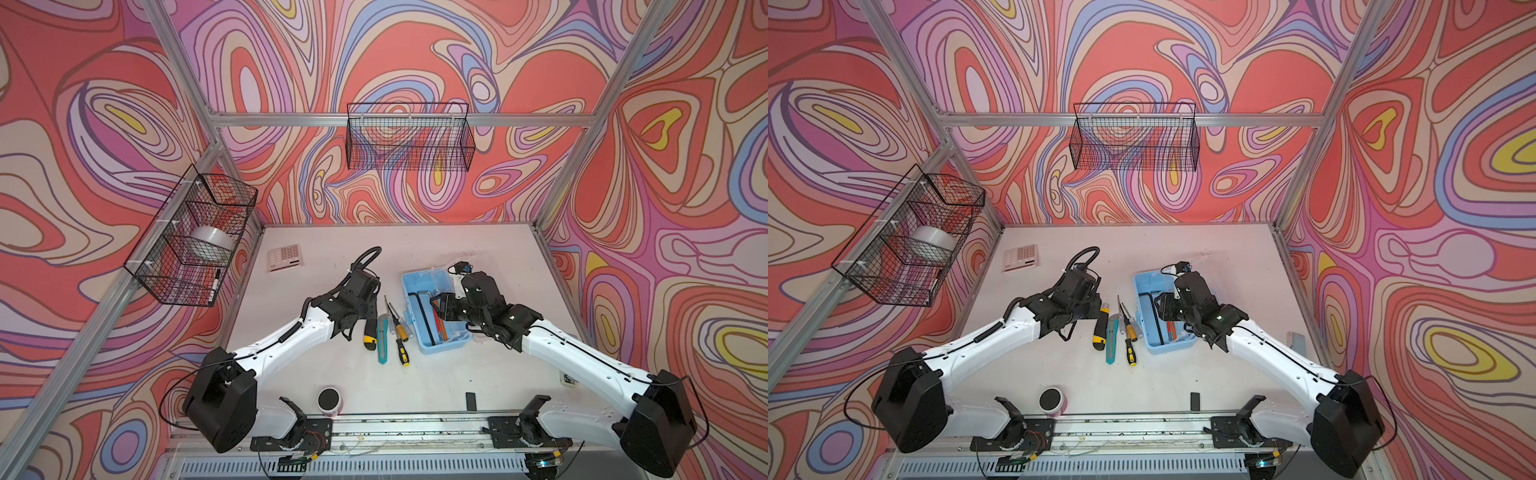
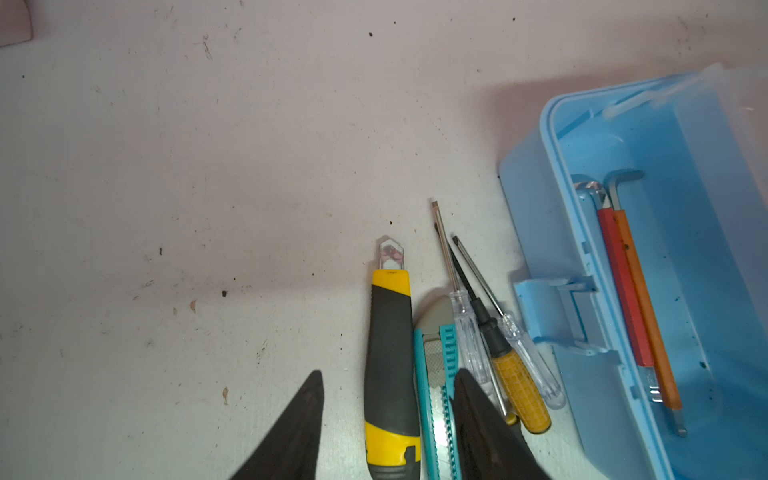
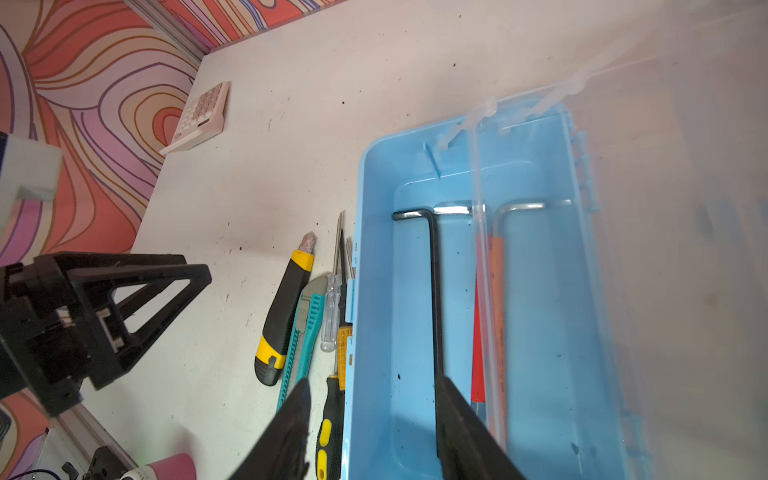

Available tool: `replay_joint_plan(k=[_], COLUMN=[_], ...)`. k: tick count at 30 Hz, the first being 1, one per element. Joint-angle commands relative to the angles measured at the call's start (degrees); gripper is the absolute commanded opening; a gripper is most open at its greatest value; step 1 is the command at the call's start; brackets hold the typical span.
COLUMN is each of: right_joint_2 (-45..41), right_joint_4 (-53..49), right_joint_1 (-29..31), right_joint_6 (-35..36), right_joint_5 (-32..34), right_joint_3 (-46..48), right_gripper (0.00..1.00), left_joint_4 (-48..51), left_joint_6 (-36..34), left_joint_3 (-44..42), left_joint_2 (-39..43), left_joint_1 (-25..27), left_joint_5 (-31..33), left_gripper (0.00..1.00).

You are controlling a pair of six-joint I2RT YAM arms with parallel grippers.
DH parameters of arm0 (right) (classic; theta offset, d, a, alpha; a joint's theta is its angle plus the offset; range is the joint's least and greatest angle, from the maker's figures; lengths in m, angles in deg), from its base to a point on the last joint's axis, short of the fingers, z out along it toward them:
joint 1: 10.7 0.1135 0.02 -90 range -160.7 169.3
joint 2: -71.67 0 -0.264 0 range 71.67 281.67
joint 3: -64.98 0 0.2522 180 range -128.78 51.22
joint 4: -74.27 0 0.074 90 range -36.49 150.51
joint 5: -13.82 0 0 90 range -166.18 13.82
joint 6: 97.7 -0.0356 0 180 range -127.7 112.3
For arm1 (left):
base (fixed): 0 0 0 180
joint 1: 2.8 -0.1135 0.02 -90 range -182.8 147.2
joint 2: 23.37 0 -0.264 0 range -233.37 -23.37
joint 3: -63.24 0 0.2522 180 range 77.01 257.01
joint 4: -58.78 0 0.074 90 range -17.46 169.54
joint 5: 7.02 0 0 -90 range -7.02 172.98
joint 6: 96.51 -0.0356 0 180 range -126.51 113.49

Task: Pack the tool kit
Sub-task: 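Move the left gripper back over the yellow-and-black utility knife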

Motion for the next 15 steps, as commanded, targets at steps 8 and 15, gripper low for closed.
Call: replay_joint_plan(k=[8, 15], right_joint_2=[1.36, 2.51], right_joint_4=[1.21, 1.64], right_joint_1=[0.45, 0.55], right_joint_6=[-0.47, -0.61], right_joint_5=[-1.15, -1.43], right_joint_3=[-0.27, -0.29], right_gripper=[0.49, 0.50], left_joint_4=[2.67, 1.19], left_joint_6=[-1.49, -1.65], left_joint_3=[-1.26, -1.74], left_joint_2=[-3.60, -6.75], left_joint_1=[-0.19, -0.28], left_joint_5=[-3.59, -5.82], left_gripper=[0.54, 0.54])
